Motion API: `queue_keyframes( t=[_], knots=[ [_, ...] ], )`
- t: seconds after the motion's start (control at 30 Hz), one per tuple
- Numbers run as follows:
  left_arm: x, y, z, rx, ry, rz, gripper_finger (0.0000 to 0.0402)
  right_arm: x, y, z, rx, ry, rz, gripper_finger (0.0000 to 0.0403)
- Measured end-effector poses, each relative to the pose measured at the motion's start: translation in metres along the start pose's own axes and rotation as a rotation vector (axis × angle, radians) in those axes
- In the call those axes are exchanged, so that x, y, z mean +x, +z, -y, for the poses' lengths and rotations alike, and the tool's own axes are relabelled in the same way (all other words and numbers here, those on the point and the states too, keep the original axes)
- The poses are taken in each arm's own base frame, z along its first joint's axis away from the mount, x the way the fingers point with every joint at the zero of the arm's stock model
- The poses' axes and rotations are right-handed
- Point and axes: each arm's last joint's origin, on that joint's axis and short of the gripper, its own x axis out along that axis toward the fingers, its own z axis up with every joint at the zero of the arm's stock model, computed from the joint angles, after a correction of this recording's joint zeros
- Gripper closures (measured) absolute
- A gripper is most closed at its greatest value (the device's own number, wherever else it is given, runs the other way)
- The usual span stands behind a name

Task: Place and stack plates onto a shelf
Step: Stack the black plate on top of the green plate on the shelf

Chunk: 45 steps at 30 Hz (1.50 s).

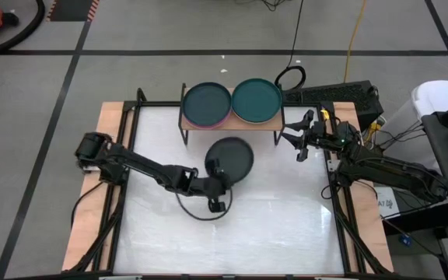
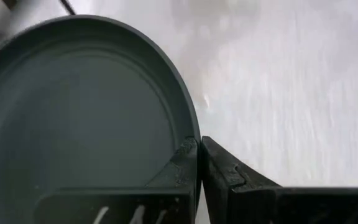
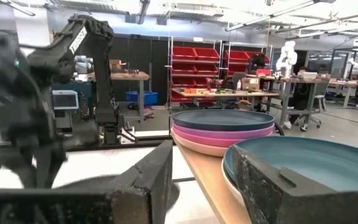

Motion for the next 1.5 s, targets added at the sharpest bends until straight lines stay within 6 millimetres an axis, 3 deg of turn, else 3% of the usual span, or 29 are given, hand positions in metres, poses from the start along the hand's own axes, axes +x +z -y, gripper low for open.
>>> queue_keyframes(
  t=[0.23, 0.43, 0.57, 0.77, 0.97, 1.17, 1.33, 1.5],
  knots=[
    [-0.037, 0.033, -0.018, 0.257, 0.178, 0.196, 0.0394, 0.000, -0.001, 0.000, 0.002, 0.000, -0.007, 0.0257],
    [-0.049, 0.048, -0.046, 0.423, 0.279, 0.237, 0.0394, 0.000, 0.000, 0.000, 0.001, 0.000, -0.003, 0.0257],
    [-0.051, 0.062, -0.080, 0.389, 0.336, 0.271, 0.0394, 0.000, -0.001, 0.000, 0.002, 0.000, -0.006, 0.0257],
    [-0.052, 0.092, -0.138, 0.342, 0.280, 0.232, 0.0394, 0.000, -0.001, 0.000, 0.002, 0.000, -0.006, 0.0257],
    [-0.040, 0.112, -0.181, 0.326, 0.218, 0.200, 0.0394, 0.000, -0.001, 0.000, 0.002, 0.000, -0.006, 0.0257],
    [-0.007, 0.117, -0.211, 0.316, 0.182, 0.130, 0.0394, 0.000, -0.001, 0.000, 0.002, 0.000, -0.006, 0.0257],
    [0.014, 0.120, -0.224, 0.323, 0.170, 0.091, 0.0394, 0.000, -0.001, 0.000, 0.002, 0.000, -0.006, 0.0257],
    [0.026, 0.122, -0.224, 0.339, 0.136, 0.089, 0.0394, 0.000, -0.001, 0.000, 0.002, 0.000, -0.005, 0.0257]
  ],
)
